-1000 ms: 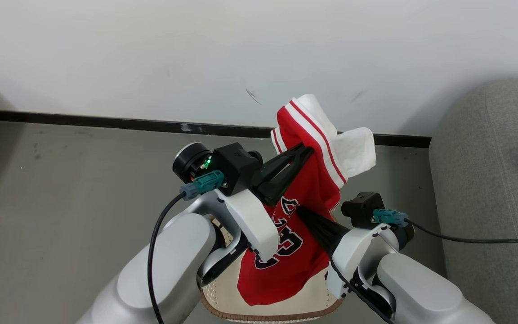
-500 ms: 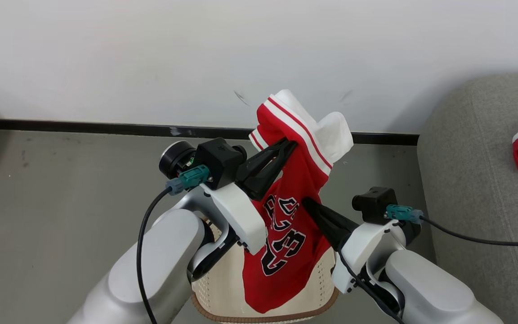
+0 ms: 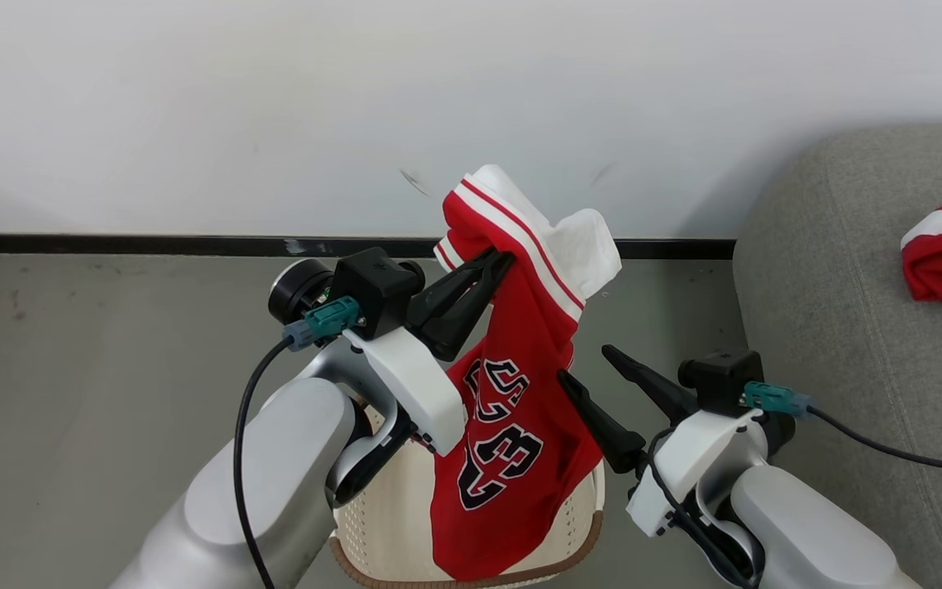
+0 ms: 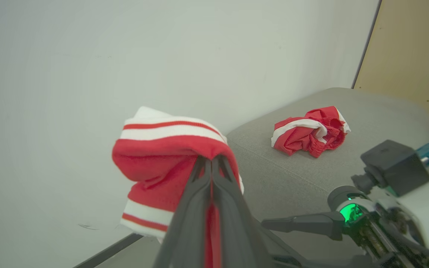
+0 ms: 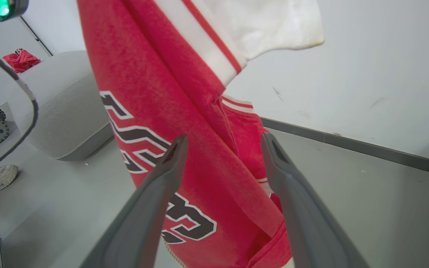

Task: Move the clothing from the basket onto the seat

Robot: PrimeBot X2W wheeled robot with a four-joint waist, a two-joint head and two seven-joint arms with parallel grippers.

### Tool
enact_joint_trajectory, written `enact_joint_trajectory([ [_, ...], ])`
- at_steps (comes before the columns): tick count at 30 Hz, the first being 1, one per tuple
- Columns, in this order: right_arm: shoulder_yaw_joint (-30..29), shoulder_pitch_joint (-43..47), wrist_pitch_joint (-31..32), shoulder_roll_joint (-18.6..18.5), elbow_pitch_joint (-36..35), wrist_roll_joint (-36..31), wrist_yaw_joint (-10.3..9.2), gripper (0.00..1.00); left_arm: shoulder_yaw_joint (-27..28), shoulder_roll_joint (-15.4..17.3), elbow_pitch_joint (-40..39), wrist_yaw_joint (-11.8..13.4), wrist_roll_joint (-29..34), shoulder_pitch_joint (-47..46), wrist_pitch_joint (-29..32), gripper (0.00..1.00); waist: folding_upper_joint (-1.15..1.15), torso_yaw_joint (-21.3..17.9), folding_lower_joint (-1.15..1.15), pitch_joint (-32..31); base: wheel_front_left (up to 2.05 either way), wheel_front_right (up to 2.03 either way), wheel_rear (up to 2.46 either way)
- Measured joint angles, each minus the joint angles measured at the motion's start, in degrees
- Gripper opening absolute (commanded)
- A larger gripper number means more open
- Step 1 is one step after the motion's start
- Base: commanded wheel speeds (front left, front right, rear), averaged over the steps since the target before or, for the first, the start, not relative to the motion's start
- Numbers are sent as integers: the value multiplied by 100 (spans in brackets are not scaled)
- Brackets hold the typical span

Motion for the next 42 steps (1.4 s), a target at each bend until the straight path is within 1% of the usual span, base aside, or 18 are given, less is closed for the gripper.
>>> enact_joint_trajectory([
  [7, -309, 215, 1, -113, -314, -156, 0, 100, 74, 38, 94, 9, -34, 1, -45, 0, 0, -94, 0, -7, 0, 0, 0],
  [17, -909, 614, 0, -211, -829, -399, 0, 100, 201, 110, 203, 47, -42, 0, -109, 0, 0, -243, 0, -9, 0, 0, 0],
  [22, -1333, 848, 0, -220, -1136, -546, 0, 100, 257, 160, 276, 49, -52, 0, -153, 0, 0, -336, 0, -4, 0, 0, 0],
  [28, -1791, 1081, 0, -232, -1326, -678, 0, 100, 294, 185, 314, 93, -91, 0, -201, 0, 0, -428, 0, -13, 0, 0, 0],
  [31, -1922, 1137, 0, -245, -1385, -710, 0, 100, 301, 188, 325, 97, -92, 0, -203, 0, 0, -455, 0, -19, 0, 0, 0],
  [39, -2588, 1323, 0, -309, -1608, -817, 0, 100, 334, 198, 419, 97, -96, 19, -258, 0, 0, -520, 0, -64, 0, 0, 0],
  [42, -2754, 1404, 0, -324, -1655, -891, 0, 100, 334, 194, 438, 97, -133, 19, -259, 0, 0, -520, 0, -80, 0, 0, 0],
])
